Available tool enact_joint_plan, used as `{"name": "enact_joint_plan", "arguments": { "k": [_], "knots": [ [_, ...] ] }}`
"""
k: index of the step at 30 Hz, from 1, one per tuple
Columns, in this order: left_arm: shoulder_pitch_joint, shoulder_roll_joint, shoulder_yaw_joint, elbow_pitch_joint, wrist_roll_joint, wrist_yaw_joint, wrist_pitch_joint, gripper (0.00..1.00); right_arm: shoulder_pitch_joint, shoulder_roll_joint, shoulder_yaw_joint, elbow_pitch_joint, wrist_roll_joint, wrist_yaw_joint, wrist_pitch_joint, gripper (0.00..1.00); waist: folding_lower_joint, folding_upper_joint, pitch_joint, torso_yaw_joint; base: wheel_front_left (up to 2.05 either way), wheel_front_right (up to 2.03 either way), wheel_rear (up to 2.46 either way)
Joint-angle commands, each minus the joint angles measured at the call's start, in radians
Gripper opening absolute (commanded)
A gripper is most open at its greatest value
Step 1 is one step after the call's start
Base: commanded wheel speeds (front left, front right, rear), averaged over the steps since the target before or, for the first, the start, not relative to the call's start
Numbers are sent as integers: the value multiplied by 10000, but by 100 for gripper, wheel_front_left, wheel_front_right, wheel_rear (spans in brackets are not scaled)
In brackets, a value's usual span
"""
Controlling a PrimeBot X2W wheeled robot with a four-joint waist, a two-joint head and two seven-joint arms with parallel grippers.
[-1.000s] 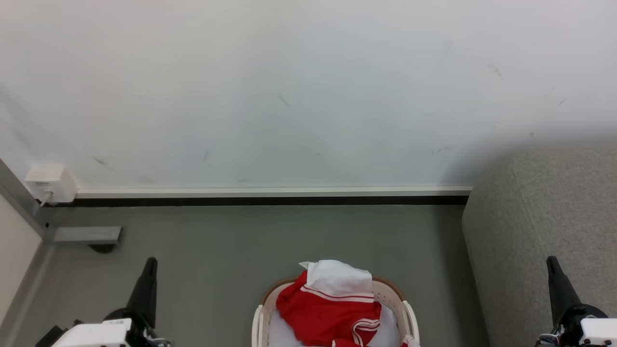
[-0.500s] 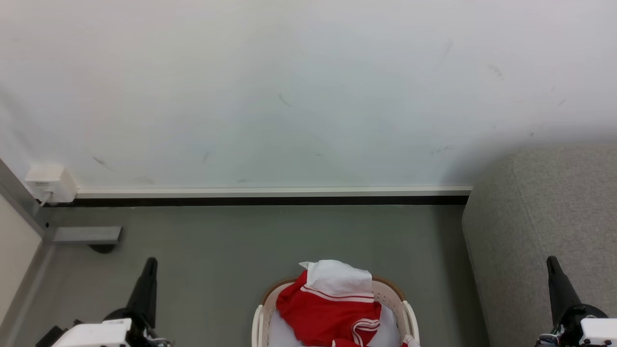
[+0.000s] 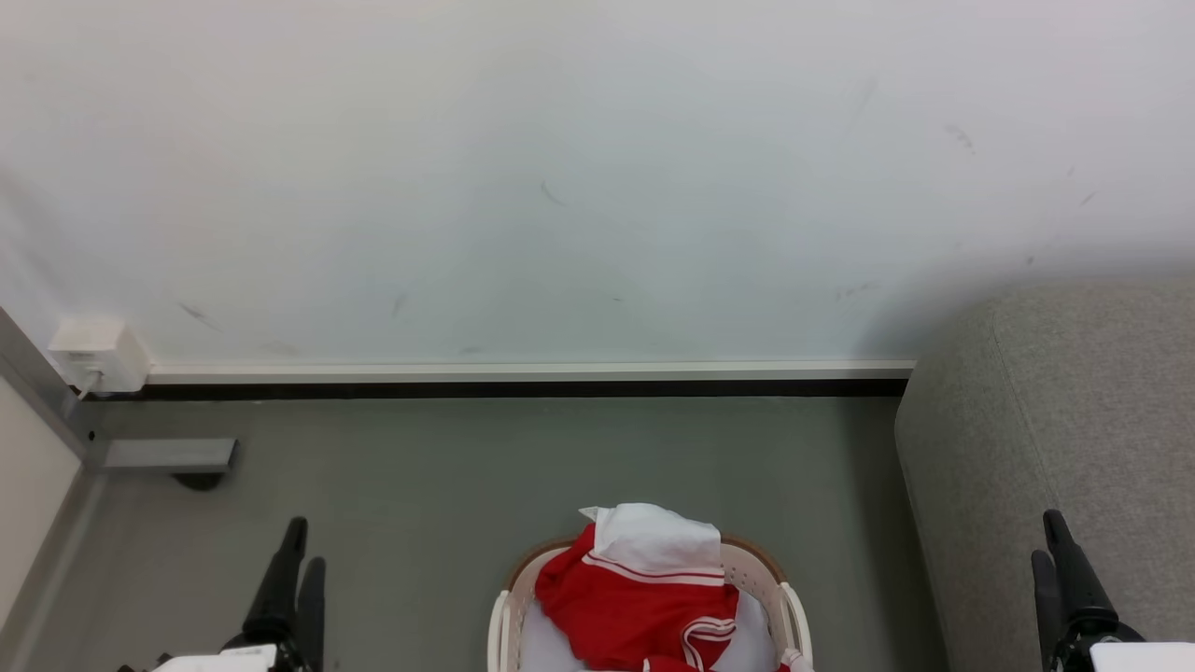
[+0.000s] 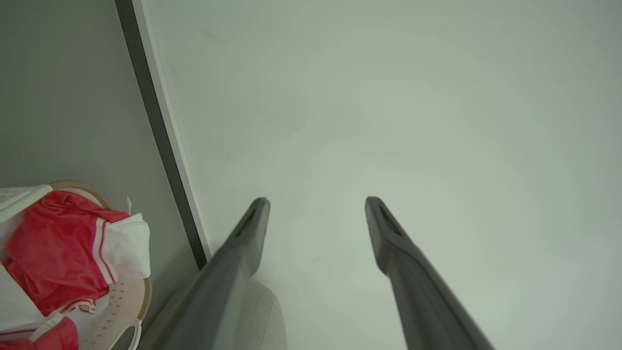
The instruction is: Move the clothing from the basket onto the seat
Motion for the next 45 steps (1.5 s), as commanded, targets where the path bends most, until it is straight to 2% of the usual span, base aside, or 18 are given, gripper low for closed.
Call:
{"name": "enact_joint_plan", "arguments": {
  "k": [1, 10, 25, 36, 45],
  "knots": [
    [-140, 60, -23, -146, 172, -31, -116, 100, -139, -87, 49, -200, -238, -2, -114, 100, 0, 0, 0, 1, 0, 0, 0],
    [-93, 74, -162, -163, 1271, -39, -521, 100, -116, -105, 224, -419, -2059, -3, -520, 100, 0, 0, -4, 1, 0, 0, 0],
    [65, 96, -196, -610, 4247, 0, -1156, 100, 15, -217, 582, -939, -6477, -6, -1157, 100, 0, 0, -43, -12, 0, 0, 0],
    [228, 110, -299, -876, 6718, -1, -1530, 100, 76, -332, 765, -881, -8487, -8, -1536, 100, 0, 0, -75, -45, 0, 0, 0],
    [321, 121, -395, -1050, 8215, 57, -1823, 100, 51, -353, 830, -753, -9769, -9, -1810, 100, 0, 0, -65, -31, 0, 0, 0]
  ]
}}
